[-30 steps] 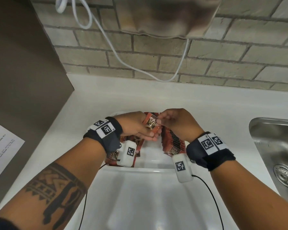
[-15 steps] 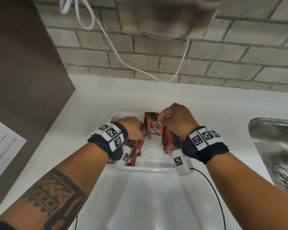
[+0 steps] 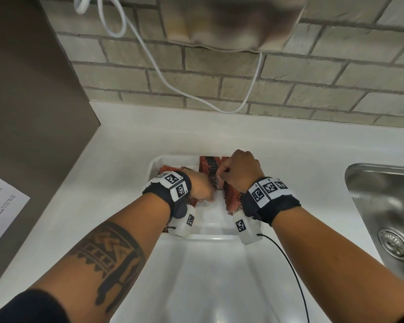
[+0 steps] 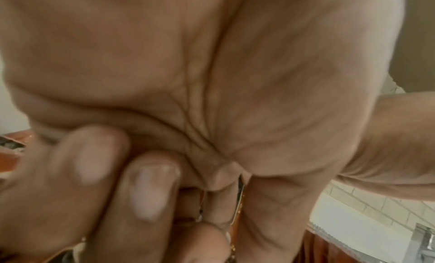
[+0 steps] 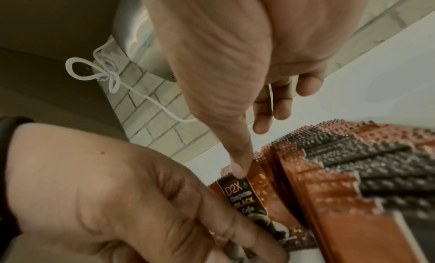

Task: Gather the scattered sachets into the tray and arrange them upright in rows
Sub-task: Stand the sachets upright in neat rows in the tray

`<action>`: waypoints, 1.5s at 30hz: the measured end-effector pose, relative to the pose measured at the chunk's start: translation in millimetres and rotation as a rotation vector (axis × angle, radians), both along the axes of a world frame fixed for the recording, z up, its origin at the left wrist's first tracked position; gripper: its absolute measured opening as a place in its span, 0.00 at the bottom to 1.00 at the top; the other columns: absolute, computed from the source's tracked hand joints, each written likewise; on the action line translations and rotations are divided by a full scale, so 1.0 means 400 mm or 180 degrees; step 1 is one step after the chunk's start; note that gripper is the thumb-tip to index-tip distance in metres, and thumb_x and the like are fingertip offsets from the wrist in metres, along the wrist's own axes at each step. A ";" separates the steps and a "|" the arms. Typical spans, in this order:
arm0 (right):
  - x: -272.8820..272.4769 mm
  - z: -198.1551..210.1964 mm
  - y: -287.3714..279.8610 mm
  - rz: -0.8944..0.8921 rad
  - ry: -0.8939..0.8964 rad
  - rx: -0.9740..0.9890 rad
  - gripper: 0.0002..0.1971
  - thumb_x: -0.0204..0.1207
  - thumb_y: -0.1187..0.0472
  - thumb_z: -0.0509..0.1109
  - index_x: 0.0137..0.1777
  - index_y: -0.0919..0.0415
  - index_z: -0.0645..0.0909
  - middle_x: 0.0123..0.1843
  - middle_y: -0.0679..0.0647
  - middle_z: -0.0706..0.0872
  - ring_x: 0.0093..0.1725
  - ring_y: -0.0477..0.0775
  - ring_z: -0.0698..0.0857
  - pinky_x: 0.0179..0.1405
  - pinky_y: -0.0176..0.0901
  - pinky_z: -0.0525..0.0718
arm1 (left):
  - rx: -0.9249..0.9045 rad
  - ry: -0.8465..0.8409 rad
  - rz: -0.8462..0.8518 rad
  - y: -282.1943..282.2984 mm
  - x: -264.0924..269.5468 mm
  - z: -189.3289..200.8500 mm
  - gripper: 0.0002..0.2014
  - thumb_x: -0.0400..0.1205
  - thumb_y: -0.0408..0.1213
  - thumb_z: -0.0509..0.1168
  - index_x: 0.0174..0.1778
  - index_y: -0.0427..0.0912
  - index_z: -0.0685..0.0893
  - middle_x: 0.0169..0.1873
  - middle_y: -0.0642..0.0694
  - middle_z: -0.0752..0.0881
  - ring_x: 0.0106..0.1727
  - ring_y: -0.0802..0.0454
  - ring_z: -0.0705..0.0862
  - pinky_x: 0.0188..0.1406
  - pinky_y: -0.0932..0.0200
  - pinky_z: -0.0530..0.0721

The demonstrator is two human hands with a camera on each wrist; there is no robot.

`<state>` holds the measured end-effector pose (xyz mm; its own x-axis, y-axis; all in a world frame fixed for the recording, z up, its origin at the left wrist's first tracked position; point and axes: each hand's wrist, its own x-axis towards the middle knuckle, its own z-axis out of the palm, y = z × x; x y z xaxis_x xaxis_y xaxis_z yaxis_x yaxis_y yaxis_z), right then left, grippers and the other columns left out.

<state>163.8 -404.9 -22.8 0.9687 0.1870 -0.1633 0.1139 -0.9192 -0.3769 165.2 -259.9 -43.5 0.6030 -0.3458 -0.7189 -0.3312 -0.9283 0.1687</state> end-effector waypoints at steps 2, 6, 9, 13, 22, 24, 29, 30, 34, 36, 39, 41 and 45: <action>0.004 -0.001 -0.002 0.0016 0.0000 -0.0011 0.11 0.70 0.56 0.71 0.29 0.43 0.89 0.41 0.40 0.89 0.48 0.49 0.84 0.55 0.52 0.86 | 0.0009 0.0006 -0.0042 0.001 0.006 -0.008 0.20 0.88 0.48 0.58 0.67 0.39 0.85 0.45 0.44 0.84 0.44 0.45 0.79 0.48 0.55 0.78; 0.008 0.001 -0.004 0.0087 0.0018 -0.0057 0.10 0.71 0.56 0.72 0.31 0.41 0.89 0.43 0.39 0.90 0.51 0.48 0.85 0.58 0.52 0.84 | -0.0049 0.0065 0.0101 0.003 0.017 -0.021 0.20 0.86 0.50 0.59 0.65 0.40 0.86 0.43 0.45 0.85 0.43 0.46 0.80 0.50 0.54 0.79; 0.011 0.002 -0.007 0.0105 0.0035 -0.0026 0.09 0.71 0.57 0.75 0.35 0.41 0.91 0.43 0.39 0.89 0.51 0.48 0.85 0.60 0.51 0.82 | -0.0082 0.0087 0.0182 0.004 0.016 -0.017 0.20 0.86 0.48 0.60 0.63 0.39 0.87 0.40 0.45 0.84 0.41 0.46 0.79 0.47 0.55 0.77; 0.014 0.000 -0.010 0.0088 0.0066 0.0114 0.07 0.69 0.58 0.77 0.37 0.42 0.91 0.40 0.38 0.88 0.50 0.46 0.85 0.59 0.50 0.82 | -0.0118 0.0091 0.0209 0.001 0.012 -0.013 0.20 0.87 0.48 0.59 0.64 0.38 0.87 0.40 0.45 0.84 0.40 0.46 0.79 0.47 0.56 0.77; 0.016 0.017 -0.023 0.0031 -0.0116 0.0463 0.09 0.72 0.59 0.75 0.37 0.43 0.91 0.40 0.38 0.88 0.48 0.46 0.86 0.59 0.54 0.84 | -0.0220 0.0139 0.0421 0.003 0.000 0.002 0.21 0.86 0.47 0.60 0.70 0.40 0.84 0.45 0.45 0.87 0.44 0.46 0.81 0.50 0.55 0.79; 0.010 0.030 -0.028 0.0022 -0.0209 0.0509 0.10 0.73 0.60 0.73 0.37 0.43 0.91 0.40 0.38 0.87 0.48 0.46 0.85 0.59 0.53 0.84 | -0.0209 0.0101 0.0379 0.006 -0.006 0.014 0.20 0.87 0.47 0.60 0.68 0.40 0.85 0.45 0.45 0.86 0.44 0.46 0.79 0.50 0.55 0.77; -0.033 0.089 -0.043 -0.0096 -0.0260 0.0765 0.12 0.78 0.63 0.68 0.44 0.49 0.92 0.39 0.35 0.84 0.40 0.38 0.82 0.38 0.24 0.75 | -0.0456 -0.0158 0.0786 0.065 -0.017 0.054 0.16 0.86 0.42 0.62 0.61 0.36 0.88 0.51 0.38 0.89 0.46 0.47 0.79 0.49 0.54 0.79; -0.054 0.104 -0.044 -0.0086 -0.0255 0.0783 0.12 0.80 0.63 0.67 0.45 0.48 0.91 0.40 0.35 0.85 0.38 0.35 0.81 0.34 0.20 0.73 | -0.0504 -0.0286 0.0910 0.085 -0.023 0.064 0.16 0.85 0.40 0.62 0.61 0.35 0.88 0.49 0.38 0.89 0.44 0.46 0.79 0.46 0.55 0.78; -0.163 0.126 -0.018 0.0051 0.0194 0.1056 0.12 0.84 0.61 0.65 0.46 0.49 0.89 0.39 0.39 0.88 0.31 0.39 0.86 0.28 0.23 0.81 | -0.0248 -0.0865 0.0928 0.165 -0.048 0.096 0.15 0.86 0.34 0.57 0.54 0.32 0.89 0.46 0.39 0.87 0.41 0.46 0.82 0.38 0.56 0.78; -0.200 0.105 0.019 0.0129 0.0570 0.0889 0.08 0.83 0.57 0.68 0.47 0.49 0.89 0.49 0.40 0.89 0.39 0.41 0.87 0.32 0.27 0.82 | -0.0132 -0.0981 0.0801 0.181 -0.054 0.104 0.13 0.85 0.30 0.57 0.54 0.36 0.88 0.52 0.41 0.87 0.46 0.45 0.84 0.40 0.56 0.80; -0.212 0.063 0.081 0.0163 0.1087 0.0488 0.12 0.82 0.49 0.69 0.55 0.56 0.89 0.62 0.50 0.88 0.50 0.48 0.85 0.36 0.30 0.76 | -0.0057 -0.0870 0.0660 0.188 -0.049 0.094 0.18 0.84 0.30 0.58 0.66 0.43 0.86 0.64 0.43 0.84 0.59 0.42 0.83 0.57 0.51 0.85; -0.203 0.039 0.119 0.0143 0.1272 0.0284 0.19 0.83 0.46 0.67 0.57 0.63 0.88 0.59 0.56 0.89 0.53 0.54 0.87 0.41 0.38 0.79 | 0.0144 -0.0813 0.0502 0.187 -0.039 0.075 0.20 0.84 0.34 0.59 0.71 0.47 0.82 0.71 0.44 0.78 0.67 0.40 0.77 0.66 0.44 0.82; -0.170 -0.002 0.176 -0.0154 0.1335 0.0145 0.18 0.81 0.48 0.67 0.50 0.66 0.83 0.44 0.56 0.85 0.45 0.56 0.85 0.35 0.41 0.78 | 0.0576 -0.0695 0.0107 0.166 -0.018 0.062 0.32 0.84 0.36 0.58 0.86 0.55 0.62 0.86 0.51 0.60 0.84 0.35 0.57 0.79 0.32 0.65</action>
